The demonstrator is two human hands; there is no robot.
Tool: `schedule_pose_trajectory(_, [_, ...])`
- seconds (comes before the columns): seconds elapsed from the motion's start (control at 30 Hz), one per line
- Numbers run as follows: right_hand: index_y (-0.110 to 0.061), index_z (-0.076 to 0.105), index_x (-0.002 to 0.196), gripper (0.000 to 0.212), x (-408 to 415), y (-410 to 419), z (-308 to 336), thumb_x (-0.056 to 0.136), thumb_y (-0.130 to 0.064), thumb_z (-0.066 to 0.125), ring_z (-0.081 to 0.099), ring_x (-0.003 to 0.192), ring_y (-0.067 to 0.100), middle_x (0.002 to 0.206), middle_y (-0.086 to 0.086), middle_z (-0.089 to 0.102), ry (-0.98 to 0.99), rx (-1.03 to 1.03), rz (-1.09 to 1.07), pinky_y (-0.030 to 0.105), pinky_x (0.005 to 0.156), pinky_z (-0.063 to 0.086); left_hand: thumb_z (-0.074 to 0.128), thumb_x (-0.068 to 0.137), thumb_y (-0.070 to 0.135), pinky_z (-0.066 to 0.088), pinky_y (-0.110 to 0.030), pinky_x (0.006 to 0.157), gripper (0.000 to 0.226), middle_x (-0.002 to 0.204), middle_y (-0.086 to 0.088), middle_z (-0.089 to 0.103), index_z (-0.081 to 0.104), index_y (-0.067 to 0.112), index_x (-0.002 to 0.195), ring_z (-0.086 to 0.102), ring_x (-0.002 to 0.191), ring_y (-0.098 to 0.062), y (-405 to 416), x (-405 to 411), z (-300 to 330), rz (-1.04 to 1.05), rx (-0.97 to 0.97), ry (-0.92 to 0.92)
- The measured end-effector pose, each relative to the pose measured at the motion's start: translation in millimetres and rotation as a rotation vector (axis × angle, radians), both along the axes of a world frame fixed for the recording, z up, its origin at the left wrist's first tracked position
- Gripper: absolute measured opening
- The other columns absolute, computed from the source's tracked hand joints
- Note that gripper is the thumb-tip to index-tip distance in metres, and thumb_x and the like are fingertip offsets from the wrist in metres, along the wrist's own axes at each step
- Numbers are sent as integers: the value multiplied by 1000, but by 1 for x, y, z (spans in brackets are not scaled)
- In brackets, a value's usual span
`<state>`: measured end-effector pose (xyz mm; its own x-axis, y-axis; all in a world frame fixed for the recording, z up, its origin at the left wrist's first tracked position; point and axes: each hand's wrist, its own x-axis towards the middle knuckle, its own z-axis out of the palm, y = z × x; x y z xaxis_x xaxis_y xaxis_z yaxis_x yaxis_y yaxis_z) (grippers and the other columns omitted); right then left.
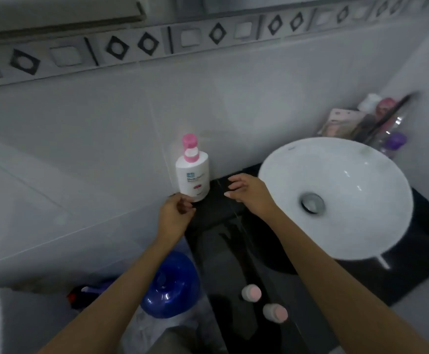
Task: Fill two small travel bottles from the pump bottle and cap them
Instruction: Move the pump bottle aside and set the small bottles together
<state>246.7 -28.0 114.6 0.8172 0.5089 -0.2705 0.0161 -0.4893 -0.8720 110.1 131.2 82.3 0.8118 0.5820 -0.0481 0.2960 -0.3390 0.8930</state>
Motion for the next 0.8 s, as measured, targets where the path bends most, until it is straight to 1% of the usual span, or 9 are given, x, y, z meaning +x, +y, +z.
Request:
schedule_pose_trajectory(0.07, [-13, 64, 110, 38, -25, -31, 8, 75, -15, 77, 66, 89, 22, 103, 11, 69, -10, 24, -53, 31, 83, 54, 65, 78, -8, 51, -15, 74, 21, 89, -13, 67, 65, 5, 95, 63, 82, -21, -22, -5, 3, -182, -68, 9])
schedule_pose_trajectory(0.17, [-15, 67, 103, 32, -68, -76, 20, 74, -17, 79, 65, 79, 15, 95, 6, 71, -52, -7, -117, 13, 71, 50, 66, 76, -8, 52, -18, 82, 26, 95, -11, 69, 66, 10, 95, 65, 89, -19, -56, -13, 6, -488, -136, 25])
schedule_pose_trajectory(0.27, [-18, 68, 101, 30, -113, -118, 22, 73, -19, 80, 67, 82, 17, 93, 6, 71, -72, -53, -171, 12, 72, 50, 72, 72, -1, 50, -22, 89, 34, 102, -5, 68, 66, 17, 101, 64, 97, -13, -80, -22, 0, -747, -130, 69])
schedule_pose_trajectory(0.37, [-19, 67, 104, 40, -155, -153, 13, 68, -23, 83, 67, 85, 16, 95, 4, 70, -45, -70, -260, 13, 74, 51, 79, 65, 14, 48, -26, 93, 47, 110, 0, 64, 62, 29, 106, 60, 105, -12, -91, -30, -10, -938, -82, 123])
schedule_pose_trajectory(0.43, [-21, 65, 108, 48, -180, -170, 0, 65, -25, 86, 65, 87, 15, 97, 2, 68, -36, -92, -310, 8, 73, 48, 83, 61, 19, 46, -28, 94, 55, 113, 0, 61, 59, 35, 107, 57, 108, -13, -96, -36, -17, -1014, -55, 163])
schedule_pose_trajectory(0.53, [-19, 60, 118, 59, -204, -179, -26, 64, -20, 86, 63, 94, 14, 104, 0, 65, -5, -176, -327, 2, 72, 42, 87, 57, 11, 48, -27, 94, 63, 113, 2, 60, 59, 28, 112, 58, 105, -9, -101, -41, -29, -1039, -28, 223])
schedule_pose_trajectory(0.63, [-19, 56, 122, 63, -216, -177, -48, 66, -16, 84, 58, 96, 7, 107, -7, 59, 24, -222, -377, 11, 77, 42, 86, 57, 9, 47, -22, 89, 61, 107, 7, 60, 59, 29, 107, 57, 98, 2, -105, -44, -37, -1020, 17, 241])
schedule_pose_trajectory(0.7, [-17, 57, 120, 57, -219, -174, -58, 68, -13, 81, 58, 98, 9, 109, -5, 60, 24, -238, -414, 18, 81, 44, 85, 57, 8, 49, -24, 88, 57, 105, 5, 61, 61, 27, 105, 58, 96, -1, -107, -46, -40, -1005, 38, 239])
schedule_pose_trajectory(0.8, [-16, 62, 107, 40, -220, -172, -67, 70, -10, 78, 63, 97, 17, 108, 3, 66, 15, -256, -459, 28, 83, 50, 83, 61, 9, 52, -24, 88, 46, 102, 4, 64, 64, 24, 100, 62, 94, -5, -112, -49, -43, -1001, 60, 211])
